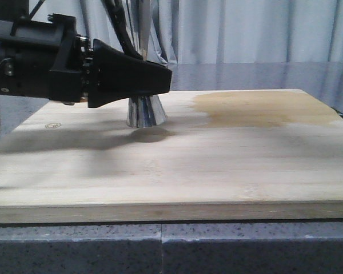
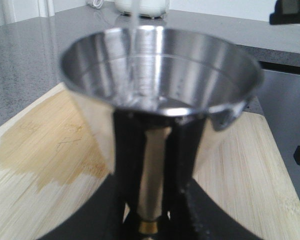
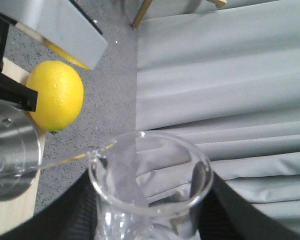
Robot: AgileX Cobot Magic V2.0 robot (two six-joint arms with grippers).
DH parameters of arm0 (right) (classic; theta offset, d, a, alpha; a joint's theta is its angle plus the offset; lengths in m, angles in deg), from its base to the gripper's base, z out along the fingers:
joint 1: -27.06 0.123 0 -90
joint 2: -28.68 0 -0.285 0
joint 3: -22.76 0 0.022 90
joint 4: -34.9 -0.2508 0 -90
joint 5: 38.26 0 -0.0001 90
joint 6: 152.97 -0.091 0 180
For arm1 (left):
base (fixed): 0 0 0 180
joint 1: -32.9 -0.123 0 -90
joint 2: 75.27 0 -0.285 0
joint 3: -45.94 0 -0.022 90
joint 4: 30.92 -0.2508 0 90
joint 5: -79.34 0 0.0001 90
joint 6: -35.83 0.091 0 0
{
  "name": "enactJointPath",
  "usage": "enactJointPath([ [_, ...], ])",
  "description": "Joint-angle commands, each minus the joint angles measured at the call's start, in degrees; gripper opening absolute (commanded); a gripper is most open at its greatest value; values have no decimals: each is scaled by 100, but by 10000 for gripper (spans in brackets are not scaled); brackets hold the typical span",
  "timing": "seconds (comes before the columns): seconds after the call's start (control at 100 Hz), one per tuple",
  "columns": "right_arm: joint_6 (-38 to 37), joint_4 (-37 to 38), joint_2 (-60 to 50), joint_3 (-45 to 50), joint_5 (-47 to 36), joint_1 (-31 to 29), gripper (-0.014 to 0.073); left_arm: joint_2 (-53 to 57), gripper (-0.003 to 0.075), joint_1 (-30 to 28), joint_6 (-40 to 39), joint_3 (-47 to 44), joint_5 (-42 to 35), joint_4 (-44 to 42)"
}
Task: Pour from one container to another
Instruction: 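Tilt the glass beaker with the right gripper, pouring liquid into the jigger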
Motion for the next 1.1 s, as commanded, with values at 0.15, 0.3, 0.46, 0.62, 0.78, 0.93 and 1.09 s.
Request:
enactJointPath([
  [0.15, -11, 94, -156, -225, -100, 13, 171, 277, -1, 48, -68, 110, -1218, 197],
  [0.3, -11, 118, -156, -225, -100, 13, 171, 277, -1, 48, -68, 110, -1218, 189],
  [0.46, -11, 132, -156, -225, -112, 13, 171, 277, -1, 48, -77, 110, -1218, 189],
  [0.62, -11, 144, -156, -225, -112, 13, 171, 277, -1, 48, -77, 110, -1218, 189],
  [0.78, -11, 156, -156, -225, -124, 13, 171, 277, -1, 48, -183, 110, -1218, 189],
  [0.93, -11, 156, -156, -225, -138, 13, 171, 277, -1, 48, -183, 110, -1218, 163],
  [1.09, -11, 156, -156, -225, -144, 13, 171, 277, -1, 48, -183, 110, -1218, 108],
])
